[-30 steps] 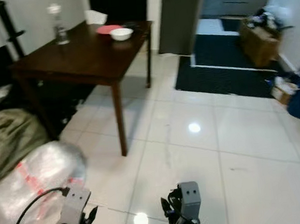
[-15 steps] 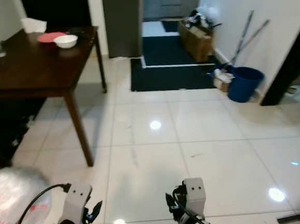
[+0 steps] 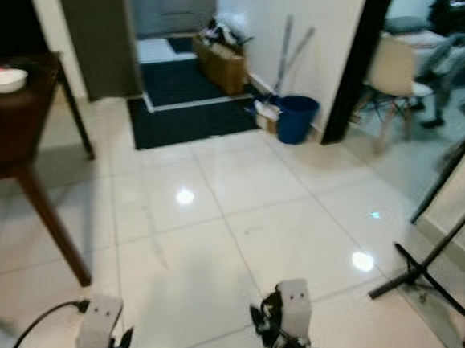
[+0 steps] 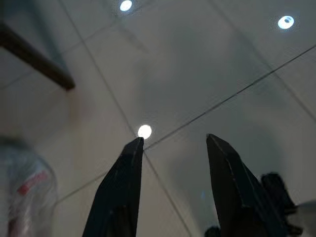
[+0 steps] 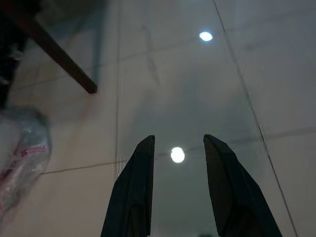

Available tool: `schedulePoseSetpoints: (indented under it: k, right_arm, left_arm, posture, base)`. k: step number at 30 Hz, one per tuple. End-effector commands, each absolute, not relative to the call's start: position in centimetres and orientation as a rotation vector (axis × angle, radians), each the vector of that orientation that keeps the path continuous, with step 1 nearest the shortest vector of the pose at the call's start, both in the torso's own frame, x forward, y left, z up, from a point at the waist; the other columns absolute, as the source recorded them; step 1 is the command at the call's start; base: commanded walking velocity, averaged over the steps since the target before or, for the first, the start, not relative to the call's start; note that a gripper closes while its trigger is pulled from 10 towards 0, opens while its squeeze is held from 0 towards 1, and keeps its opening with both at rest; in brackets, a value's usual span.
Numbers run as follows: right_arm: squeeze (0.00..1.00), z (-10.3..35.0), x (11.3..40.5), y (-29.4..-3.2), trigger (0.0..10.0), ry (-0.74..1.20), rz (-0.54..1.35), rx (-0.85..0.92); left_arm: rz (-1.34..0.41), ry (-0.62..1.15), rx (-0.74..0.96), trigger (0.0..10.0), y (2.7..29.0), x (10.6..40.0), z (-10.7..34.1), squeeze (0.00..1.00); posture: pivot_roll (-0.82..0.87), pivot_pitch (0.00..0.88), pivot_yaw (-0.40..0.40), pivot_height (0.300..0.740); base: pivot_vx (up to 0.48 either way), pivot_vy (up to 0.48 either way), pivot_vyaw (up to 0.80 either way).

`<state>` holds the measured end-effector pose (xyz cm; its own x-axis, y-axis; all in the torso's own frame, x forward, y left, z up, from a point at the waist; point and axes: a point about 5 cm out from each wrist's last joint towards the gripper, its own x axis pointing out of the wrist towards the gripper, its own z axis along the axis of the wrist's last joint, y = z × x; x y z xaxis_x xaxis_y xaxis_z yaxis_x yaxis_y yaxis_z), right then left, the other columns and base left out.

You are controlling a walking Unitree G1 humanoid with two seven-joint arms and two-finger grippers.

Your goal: Setting the table

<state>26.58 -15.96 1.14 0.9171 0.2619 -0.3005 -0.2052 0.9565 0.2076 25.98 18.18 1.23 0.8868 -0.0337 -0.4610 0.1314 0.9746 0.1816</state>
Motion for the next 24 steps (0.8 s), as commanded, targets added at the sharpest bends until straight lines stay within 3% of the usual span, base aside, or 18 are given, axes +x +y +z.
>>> schedulePoseSetpoints:
  k: [1,10,24]
  right_arm:
    - [0.0,0.9,26.5,-16.3,10.0,0.348,0.232,0.158]
    - [0.0,1.1,26.8,-15.2,10.0,0.316,0.272,0.158]
    - [0.0,0.7,26.6,-15.1,10.0,0.318,0.275,0.152]
  left_arm:
    - [-0.037,0.528,0.213,10.0,18.7,24.9,0.1,0.0]
    - [-0.055,0.475,0.249,10.0,18.2,25.0,0.5,0.0]
    - [-0.1,0.407,0.291,10.0,17.2,25.5,1.1,0.0]
  posture:
    - [0.07,0.061,0.036,0.74]
    - [0.08,0.077,0.034,0.74]
    - [0.08,0.078,0.038,0.74]
  base:
    - [0.0,0.0,0.0]
    - [0.0,0.0,0.0]
    - [0.452,0.0,0.0]
